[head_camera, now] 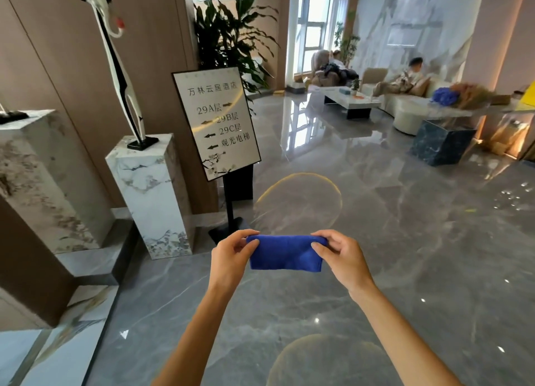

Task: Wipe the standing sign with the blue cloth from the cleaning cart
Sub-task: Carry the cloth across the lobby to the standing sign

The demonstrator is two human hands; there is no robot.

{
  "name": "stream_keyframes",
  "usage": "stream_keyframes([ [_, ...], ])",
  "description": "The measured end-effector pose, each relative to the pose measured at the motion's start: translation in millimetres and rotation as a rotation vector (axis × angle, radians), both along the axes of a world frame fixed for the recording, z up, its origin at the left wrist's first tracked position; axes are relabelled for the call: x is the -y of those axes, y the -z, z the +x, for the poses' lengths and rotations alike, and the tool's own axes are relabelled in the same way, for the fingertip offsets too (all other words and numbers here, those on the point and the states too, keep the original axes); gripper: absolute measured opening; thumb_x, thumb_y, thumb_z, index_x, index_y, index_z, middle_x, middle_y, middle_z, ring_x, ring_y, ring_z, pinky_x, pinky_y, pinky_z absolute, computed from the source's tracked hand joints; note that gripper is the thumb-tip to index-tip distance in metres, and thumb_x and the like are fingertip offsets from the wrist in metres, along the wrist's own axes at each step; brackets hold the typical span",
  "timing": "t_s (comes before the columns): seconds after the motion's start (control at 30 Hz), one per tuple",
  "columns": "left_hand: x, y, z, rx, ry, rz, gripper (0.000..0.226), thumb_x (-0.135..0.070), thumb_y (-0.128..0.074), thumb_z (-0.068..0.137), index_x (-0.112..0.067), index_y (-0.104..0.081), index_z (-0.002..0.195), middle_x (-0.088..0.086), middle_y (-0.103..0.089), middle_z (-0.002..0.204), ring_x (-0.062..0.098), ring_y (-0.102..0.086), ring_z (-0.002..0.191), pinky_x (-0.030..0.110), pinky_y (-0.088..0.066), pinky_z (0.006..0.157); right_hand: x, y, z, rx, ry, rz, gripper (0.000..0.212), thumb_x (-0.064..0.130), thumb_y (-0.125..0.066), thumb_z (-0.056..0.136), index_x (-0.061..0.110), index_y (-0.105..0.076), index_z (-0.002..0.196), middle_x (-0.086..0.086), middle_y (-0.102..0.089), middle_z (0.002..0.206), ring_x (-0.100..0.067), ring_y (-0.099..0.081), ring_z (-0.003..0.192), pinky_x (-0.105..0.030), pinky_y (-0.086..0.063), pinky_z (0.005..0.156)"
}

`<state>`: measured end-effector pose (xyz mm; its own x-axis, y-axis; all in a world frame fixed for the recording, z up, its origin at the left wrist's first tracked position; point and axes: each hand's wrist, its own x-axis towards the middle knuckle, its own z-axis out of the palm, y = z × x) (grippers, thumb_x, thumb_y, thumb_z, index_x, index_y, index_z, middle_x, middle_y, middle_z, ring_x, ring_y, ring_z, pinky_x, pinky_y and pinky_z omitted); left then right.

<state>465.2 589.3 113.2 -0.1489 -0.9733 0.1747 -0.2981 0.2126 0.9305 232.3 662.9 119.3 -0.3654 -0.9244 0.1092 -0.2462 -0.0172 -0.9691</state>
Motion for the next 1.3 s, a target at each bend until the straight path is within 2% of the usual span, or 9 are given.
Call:
stream_keyframes([
  [0.07,24,-3,-16,-0.012,-0.028,-0.013,0.018,-0.015,-0.067,0.095,-0.027,-0.076,0.105,-0.008,-0.077,0.090,-0.003,-0.068,0.084,0.023,-0.059,0.076,31,0,-18,0.019,-0.028,-0.006,0.018,0.005,-0.068,0.092,0.019,-0.074,0.100,0.004,-0.080,0.093,-0.011,-0.075,0.091,-0.018,-0.054,0.078],
  [0.27,87,-11,-60,-0.046,-0.152,-0.031,0.019,-0.014,-0.068,0.093,-0.029,-0.075,0.103,-0.009,-0.076,0.087,-0.008,-0.066,0.081,0.010,-0.052,0.065,112,-7,-63,0.065,-0.120,0.008,0.016,0.003,-0.068,0.091,0.017,-0.074,0.098,-0.002,-0.080,0.093,-0.019,-0.075,0.093,-0.038,-0.060,0.087],
  [0.43,126,-8,-84,-0.056,-0.211,0.001,0.019,-0.015,-0.067,0.095,-0.024,-0.075,0.110,-0.008,-0.075,0.092,-0.010,-0.065,0.085,0.005,-0.052,0.065,168,-15,-91,0.068,-0.173,0.024,0.020,-0.001,-0.068,0.090,0.014,-0.074,0.100,-0.003,-0.080,0.095,-0.018,-0.075,0.092,-0.032,-0.059,0.084],
  [0.6,170,-1,-101,-0.067,-0.237,0.024,0.018,-0.018,-0.067,0.095,-0.027,-0.075,0.109,-0.008,-0.076,0.091,-0.005,-0.067,0.086,0.008,-0.054,0.065,216,-10,-106,0.084,-0.192,0.025,0.020,-0.003,-0.068,0.089,0.011,-0.073,0.102,-0.004,-0.080,0.096,-0.017,-0.075,0.091,-0.027,-0.060,0.081],
  [0.77,225,9,-111,-0.111,-0.235,0.049,0.017,-0.017,-0.068,0.094,-0.029,-0.076,0.104,-0.003,-0.077,0.086,0.011,-0.072,0.083,0.026,-0.061,0.068,278,-3,-117,0.140,-0.210,0.025,0.023,-0.004,-0.068,0.088,0.015,-0.073,0.100,-0.001,-0.080,0.095,-0.014,-0.075,0.090,-0.022,-0.057,0.077],
  [1.0,333,17,-121,-0.154,-0.257,0.032,0.019,-0.016,-0.071,0.092,-0.032,-0.076,0.101,-0.016,-0.075,0.082,-0.001,-0.069,0.080,0.013,-0.052,0.062,388,0,-123,0.161,-0.246,0.028,0.027,-0.007,-0.066,0.089,0.015,-0.072,0.103,-0.001,-0.080,0.100,-0.019,-0.075,0.097,-0.024,-0.058,0.080],
  [1.1,383,17,-126,-0.179,-0.261,0.035,0.023,-0.013,-0.072,0.091,-0.034,-0.076,0.099,-0.018,-0.075,0.082,-0.001,-0.070,0.078,0.013,-0.053,0.062,441,-1,-127,0.174,-0.256,0.038,0.029,-0.010,-0.063,0.089,0.011,-0.070,0.107,-0.004,-0.080,0.105,-0.022,-0.074,0.103,-0.031,-0.058,0.090],
  [1.23,448,16,-126,-0.207,-0.229,0.040,0.026,-0.014,-0.070,0.092,-0.038,-0.074,0.102,-0.015,-0.077,0.090,0.003,-0.072,0.084,0.023,-0.058,0.069,505,-2,-127,0.226,-0.267,0.029,0.032,-0.012,-0.061,0.090,0.013,-0.070,0.108,-0.004,-0.079,0.106,-0.021,-0.073,0.105,-0.028,-0.058,0.089],
  [1.3,476,15,-127,-0.230,-0.209,0.054,0.029,-0.015,-0.069,0.093,-0.041,-0.074,0.106,-0.015,-0.078,0.096,0.003,-0.072,0.091,0.024,-0.060,0.074,531,0,-126,0.309,-0.257,0.035,0.033,-0.012,-0.059,0.091,0.013,-0.070,0.109,-0.006,-0.078,0.109,-0.023,-0.072,0.108,-0.033,-0.056,0.092],
])
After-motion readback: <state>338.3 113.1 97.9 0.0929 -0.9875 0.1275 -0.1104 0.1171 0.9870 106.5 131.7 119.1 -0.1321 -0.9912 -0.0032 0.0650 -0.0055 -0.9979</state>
